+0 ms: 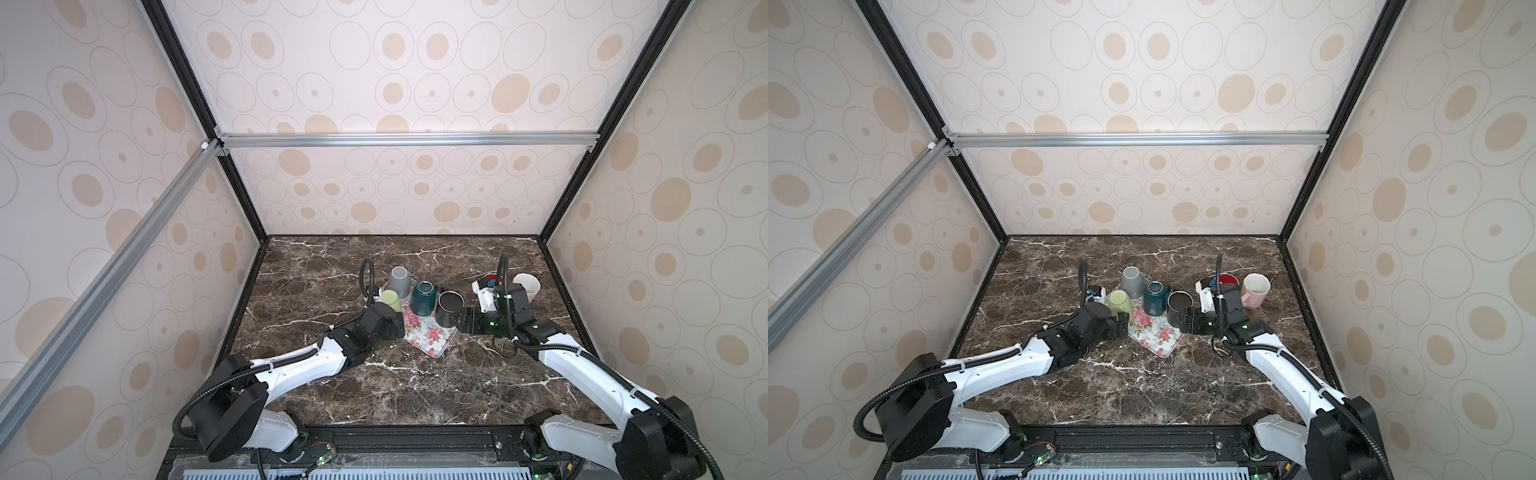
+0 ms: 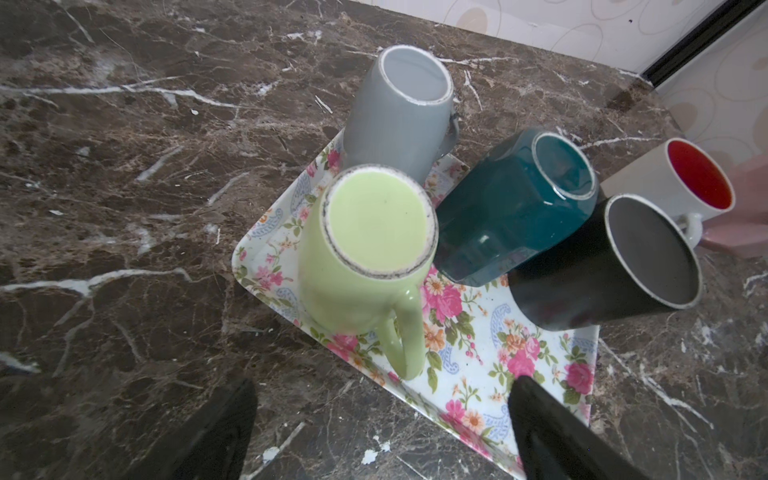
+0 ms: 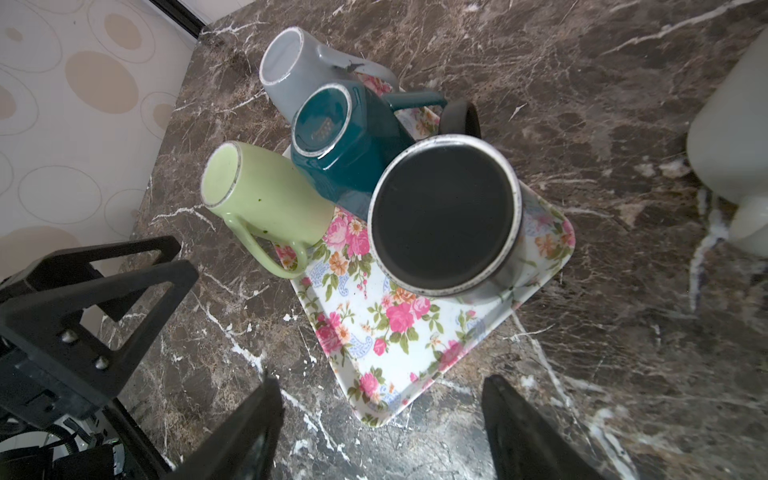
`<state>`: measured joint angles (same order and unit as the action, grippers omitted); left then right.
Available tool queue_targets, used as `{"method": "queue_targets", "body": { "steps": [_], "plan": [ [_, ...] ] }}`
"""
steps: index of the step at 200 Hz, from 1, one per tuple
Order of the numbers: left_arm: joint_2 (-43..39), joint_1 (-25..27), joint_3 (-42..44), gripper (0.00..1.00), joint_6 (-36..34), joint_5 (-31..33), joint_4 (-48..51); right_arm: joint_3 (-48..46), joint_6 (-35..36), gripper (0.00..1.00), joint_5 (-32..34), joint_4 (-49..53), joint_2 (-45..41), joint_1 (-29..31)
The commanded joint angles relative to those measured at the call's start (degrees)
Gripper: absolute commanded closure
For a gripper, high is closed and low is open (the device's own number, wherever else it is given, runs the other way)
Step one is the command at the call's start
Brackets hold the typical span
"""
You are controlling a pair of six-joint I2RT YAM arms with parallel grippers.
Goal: Turn the mug right side up
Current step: 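Move the left gripper over the light green mug while the right draws back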
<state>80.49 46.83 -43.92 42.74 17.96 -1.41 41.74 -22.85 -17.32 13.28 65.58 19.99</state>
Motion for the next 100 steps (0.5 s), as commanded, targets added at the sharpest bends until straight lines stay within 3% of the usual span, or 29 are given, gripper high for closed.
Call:
{"method": "queue_targets", "body": {
  "steps": [1, 53, 100],
  "plan": [
    [2.4, 0.5, -3.5, 0.1, 1.6, 0.8, -0.3, -0.5, 0.8, 0.22, 2.1, -0.8, -2.4, 0.5],
    [9.8, 0.5, -10.5, 0.17, -0.7, -0.3, 4.7, -1.3, 2.4, 0.22, 6.8, 3.7, -5.8, 0.6],
    [15.4, 0.5, -15.8, 0.32, -1.7, 0.7, 10.9, -4.1, 2.4, 0.22, 9.0, 5.3, -9.1, 0.6]
  ]
}}
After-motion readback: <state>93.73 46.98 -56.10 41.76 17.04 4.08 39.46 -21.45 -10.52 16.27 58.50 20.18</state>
